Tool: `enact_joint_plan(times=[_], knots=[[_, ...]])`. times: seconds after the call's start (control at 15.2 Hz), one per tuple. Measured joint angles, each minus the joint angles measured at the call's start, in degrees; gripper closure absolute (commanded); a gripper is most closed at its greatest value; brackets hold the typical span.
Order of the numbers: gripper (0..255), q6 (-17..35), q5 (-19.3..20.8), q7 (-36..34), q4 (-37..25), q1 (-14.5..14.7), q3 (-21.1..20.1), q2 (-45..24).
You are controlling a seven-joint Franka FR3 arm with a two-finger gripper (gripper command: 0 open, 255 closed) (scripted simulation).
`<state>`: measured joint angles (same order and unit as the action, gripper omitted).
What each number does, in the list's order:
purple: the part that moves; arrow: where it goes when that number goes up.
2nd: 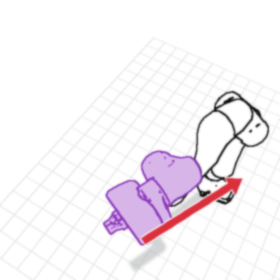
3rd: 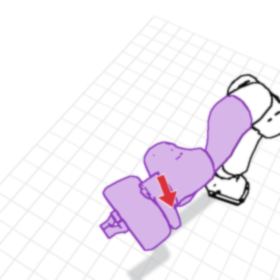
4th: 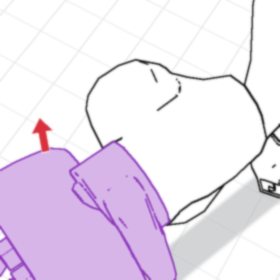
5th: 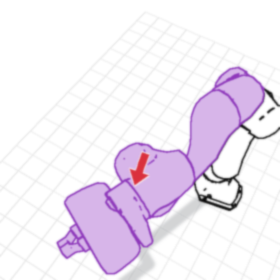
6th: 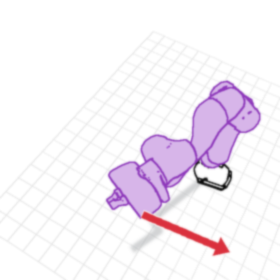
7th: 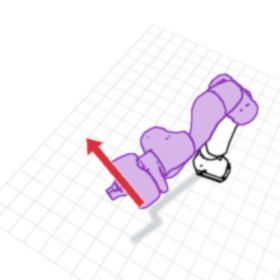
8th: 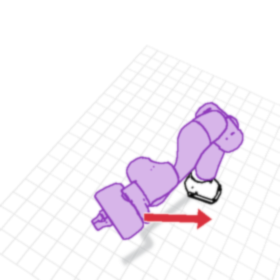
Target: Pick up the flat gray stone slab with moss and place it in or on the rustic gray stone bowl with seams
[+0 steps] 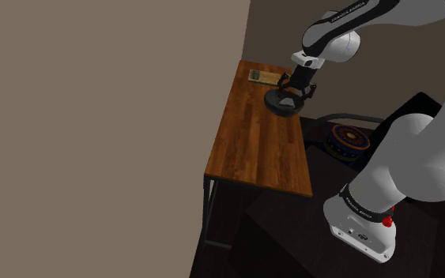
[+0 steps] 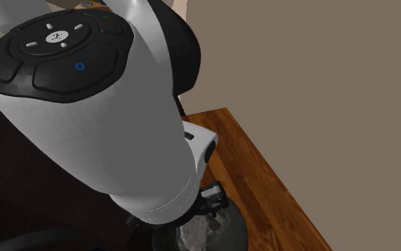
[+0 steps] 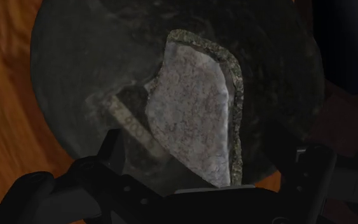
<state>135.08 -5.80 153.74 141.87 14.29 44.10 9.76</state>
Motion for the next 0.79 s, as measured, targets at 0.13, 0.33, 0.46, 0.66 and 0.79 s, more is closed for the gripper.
enact_joint_plan(times=[0.13, 0.33, 0.46, 0.66, 0.79], knots=[[0, 1.44, -1.52, 1.21, 0.47, 0.60, 0.38, -1.37], [0, 1.99, -2.03, 1.58, 0.69, 0.79, 0.47, -1.81], [0, 2.09, -2.09, 1.63, 0.74, 0.81, 0.48, -1.85], [255, 2.11, -2.10, 1.63, 0.77, 0.81, 0.48, -1.85], [255, 2.12, -2.11, 1.63, 0.76, 0.82, 0.46, -1.84]])
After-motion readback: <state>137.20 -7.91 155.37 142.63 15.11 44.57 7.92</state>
